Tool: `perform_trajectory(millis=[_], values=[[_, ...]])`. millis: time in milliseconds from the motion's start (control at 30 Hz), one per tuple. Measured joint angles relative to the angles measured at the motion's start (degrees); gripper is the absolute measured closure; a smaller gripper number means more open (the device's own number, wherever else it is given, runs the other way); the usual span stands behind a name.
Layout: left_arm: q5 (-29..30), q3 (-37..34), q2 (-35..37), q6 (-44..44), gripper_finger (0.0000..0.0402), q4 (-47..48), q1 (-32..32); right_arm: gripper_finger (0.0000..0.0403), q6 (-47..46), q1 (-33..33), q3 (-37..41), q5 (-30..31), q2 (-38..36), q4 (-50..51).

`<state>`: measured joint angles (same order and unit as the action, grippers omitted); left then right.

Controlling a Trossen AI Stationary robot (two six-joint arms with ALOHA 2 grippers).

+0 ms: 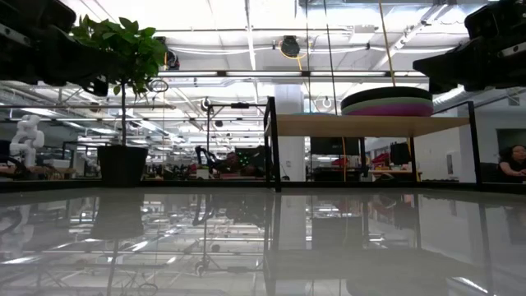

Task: Place and stack plates onto a shelf
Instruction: Return to Home Position

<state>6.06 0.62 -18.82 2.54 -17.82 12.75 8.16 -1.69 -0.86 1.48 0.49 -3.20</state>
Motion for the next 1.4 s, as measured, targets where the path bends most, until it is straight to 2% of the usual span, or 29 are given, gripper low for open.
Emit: perform_trajectory(millis=[300,533,833,1000,1133,1400], values=[[10.55,0.0,1.78,4.38,0.0401,0.25,7.37,0.0403,0.0,0.0,0.0,-0.03,0.0,-0.08],[7.06,-0.01,4.99,5.68,0.0401,2.09,7.57,0.0403,0.0,0.0,0.0,-0.04,0.0,-0.2],[6.94,-0.02,15.08,5.76,0.0401,14.43,6.71,0.0403,0.0,0.0,0.0,-0.05,0.0,-0.2],[6.68,0.04,18.61,6.69,0.0401,15.01,4.24,0.0403,0.0,0.0,0.0,-0.07,0.0,-0.2],[4.48,0.09,18.66,6.83,0.0401,15.52,2.01,0.0403,0.0,0.0,0.0,-0.05,0.02,-0.2],[3.93,0.04,18.64,7.07,0.0401,15.36,-2.53,0.0403,0.01,0.0,0.0,-0.07,0.0,-0.02]])
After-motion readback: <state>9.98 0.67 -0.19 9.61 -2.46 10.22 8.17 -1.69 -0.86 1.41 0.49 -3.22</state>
